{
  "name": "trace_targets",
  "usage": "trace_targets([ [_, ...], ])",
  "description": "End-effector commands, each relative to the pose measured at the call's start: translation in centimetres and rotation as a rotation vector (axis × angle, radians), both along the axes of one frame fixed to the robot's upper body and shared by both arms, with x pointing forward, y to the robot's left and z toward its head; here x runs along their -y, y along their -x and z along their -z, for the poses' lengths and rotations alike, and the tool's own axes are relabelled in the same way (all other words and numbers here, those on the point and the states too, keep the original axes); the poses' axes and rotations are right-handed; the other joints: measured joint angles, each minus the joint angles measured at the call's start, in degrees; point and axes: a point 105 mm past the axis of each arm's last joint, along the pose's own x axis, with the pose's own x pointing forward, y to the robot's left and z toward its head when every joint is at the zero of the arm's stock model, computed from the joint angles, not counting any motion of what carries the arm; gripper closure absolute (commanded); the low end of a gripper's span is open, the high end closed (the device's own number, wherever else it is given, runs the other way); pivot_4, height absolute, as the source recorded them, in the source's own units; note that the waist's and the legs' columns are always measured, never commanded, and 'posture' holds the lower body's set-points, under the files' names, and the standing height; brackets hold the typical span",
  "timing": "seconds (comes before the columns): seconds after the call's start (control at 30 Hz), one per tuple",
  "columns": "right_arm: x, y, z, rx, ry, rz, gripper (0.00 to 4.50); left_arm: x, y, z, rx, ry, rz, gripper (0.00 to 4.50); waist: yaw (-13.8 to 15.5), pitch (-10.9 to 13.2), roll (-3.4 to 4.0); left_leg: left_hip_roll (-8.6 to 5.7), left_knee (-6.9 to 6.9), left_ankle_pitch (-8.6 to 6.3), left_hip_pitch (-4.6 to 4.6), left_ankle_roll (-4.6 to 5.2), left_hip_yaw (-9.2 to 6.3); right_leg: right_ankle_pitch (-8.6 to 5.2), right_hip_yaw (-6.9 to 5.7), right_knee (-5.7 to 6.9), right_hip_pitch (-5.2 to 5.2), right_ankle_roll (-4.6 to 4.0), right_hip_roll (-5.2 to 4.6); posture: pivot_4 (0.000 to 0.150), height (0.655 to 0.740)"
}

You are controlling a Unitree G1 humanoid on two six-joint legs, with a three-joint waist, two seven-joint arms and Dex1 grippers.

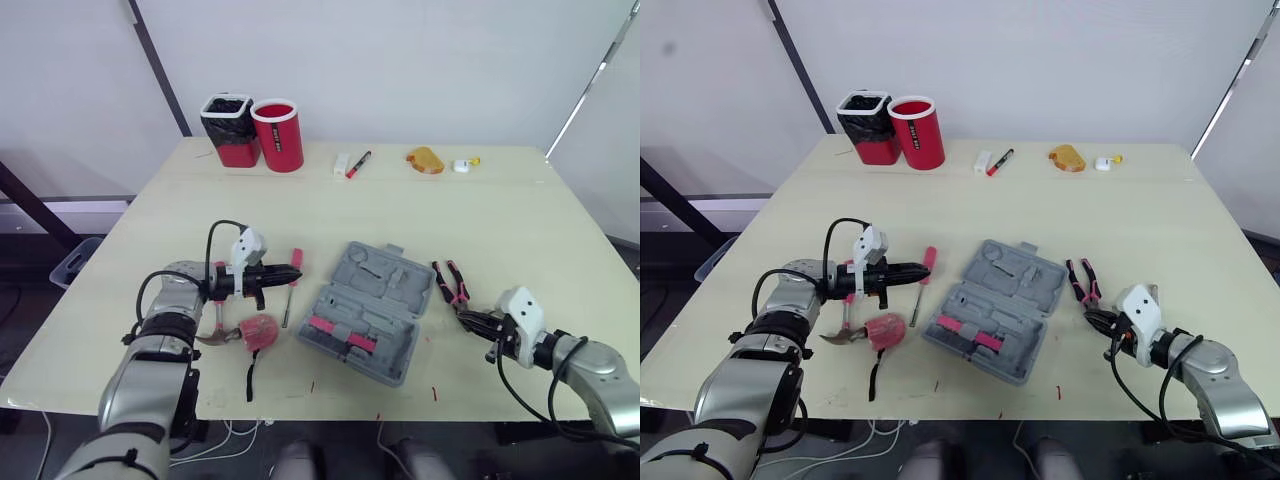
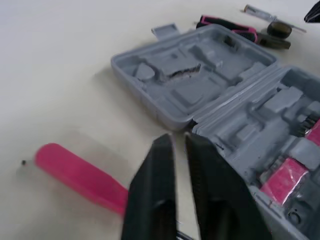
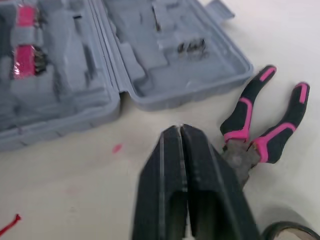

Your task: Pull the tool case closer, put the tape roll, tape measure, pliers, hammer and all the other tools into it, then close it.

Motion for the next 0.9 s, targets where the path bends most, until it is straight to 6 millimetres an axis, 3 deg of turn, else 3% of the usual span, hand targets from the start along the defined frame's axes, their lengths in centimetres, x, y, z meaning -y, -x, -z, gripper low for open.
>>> trace_targets([
  [0.03,-0.7,-0.9,0.0,0.000,0.043,-0.013,4.50,0.8,-1.0,-0.2,0.023,-0.051,-0.011,4.15,0.05,0.00,0.00,0.00,0.03,0.00,-0.05,0.00,-0.02,0.00,-0.01,0.01,-0.03,0.00,0.00,0.150,0.7400],
  [0.33,-2.2,-1.6,1.5,-0.060,0.097,-0.033,4.50,3.1,-1.9,1.2,-0.008,-0.174,-0.001,4.15,0.14,0.00,0.00,0.00,0.19,0.02,-0.55,-0.02,-0.28,0.01,-0.26,0.01,-0.35,0.01,0.01,0.150,0.7400],
  [0.9,-5.0,-1.5,1.3,-0.054,0.073,-0.085,4.50,5.3,-2.9,2.6,-0.002,-0.305,-0.023,4.15,0.16,0.00,0.00,0.00,0.24,0.02,-0.56,-0.03,-0.37,0.02,-0.35,0.08,-0.33,0.01,0.02,0.150,0.7400],
])
